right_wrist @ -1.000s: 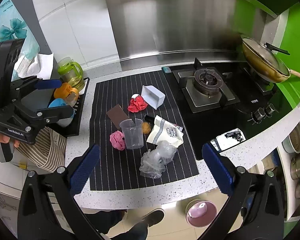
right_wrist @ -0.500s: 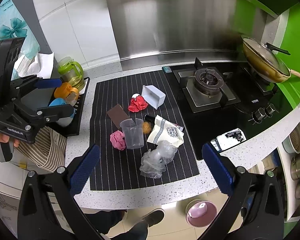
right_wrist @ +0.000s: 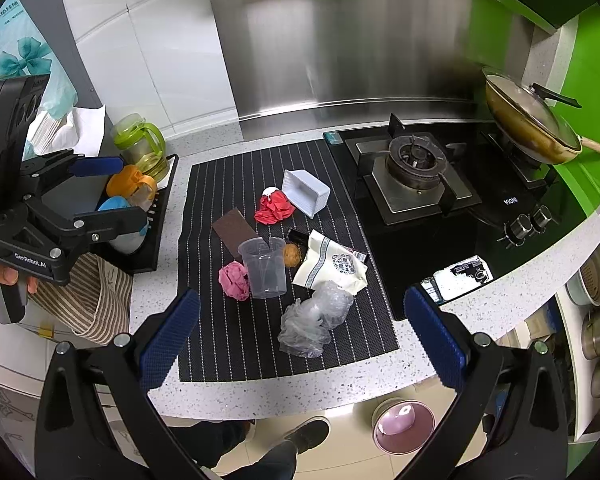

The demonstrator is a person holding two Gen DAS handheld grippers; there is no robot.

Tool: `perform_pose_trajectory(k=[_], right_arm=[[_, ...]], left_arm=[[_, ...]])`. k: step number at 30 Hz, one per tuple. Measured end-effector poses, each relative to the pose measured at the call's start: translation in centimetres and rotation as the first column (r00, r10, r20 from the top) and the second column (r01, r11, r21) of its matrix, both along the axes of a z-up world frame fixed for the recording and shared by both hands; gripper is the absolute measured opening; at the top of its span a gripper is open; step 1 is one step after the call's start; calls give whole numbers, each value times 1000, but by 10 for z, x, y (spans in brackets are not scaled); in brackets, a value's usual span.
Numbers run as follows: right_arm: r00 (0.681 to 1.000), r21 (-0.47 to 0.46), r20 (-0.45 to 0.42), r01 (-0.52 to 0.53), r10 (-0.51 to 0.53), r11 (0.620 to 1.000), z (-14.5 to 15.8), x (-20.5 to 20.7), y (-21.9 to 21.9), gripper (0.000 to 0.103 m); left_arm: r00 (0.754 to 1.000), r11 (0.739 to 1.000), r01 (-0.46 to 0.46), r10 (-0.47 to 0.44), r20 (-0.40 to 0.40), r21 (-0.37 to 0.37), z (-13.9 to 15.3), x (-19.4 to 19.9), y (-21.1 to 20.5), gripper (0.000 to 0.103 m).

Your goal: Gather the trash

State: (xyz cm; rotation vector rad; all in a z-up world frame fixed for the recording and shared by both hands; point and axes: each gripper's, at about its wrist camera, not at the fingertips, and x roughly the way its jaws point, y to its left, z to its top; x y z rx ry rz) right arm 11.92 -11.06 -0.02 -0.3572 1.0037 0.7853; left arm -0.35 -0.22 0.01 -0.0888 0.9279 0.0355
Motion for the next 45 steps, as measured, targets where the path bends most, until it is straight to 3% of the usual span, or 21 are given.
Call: perform_pose_trajectory(k=[18,30,38,45], right_arm=[[1000,-2,-4,1,-1,1000,-3,-1,2,100],[999,-31,-42,6,-8,1000,-25,9,3,100],[995,-69,-101,0,-7,998,-63,19,11,100],[982,-122,-186,14,-37,992,-118,31,18,100]], left_arm=[[1000,1000,0,0,-2,0,-4,2,3,98],[1000,1000,5,-5,-16,-19,-13,7,9,98],[998,998,-52,51,-41,-21,-29,21,16,98],[993,995,-77,72,-89,-58,-57,30,26,98]])
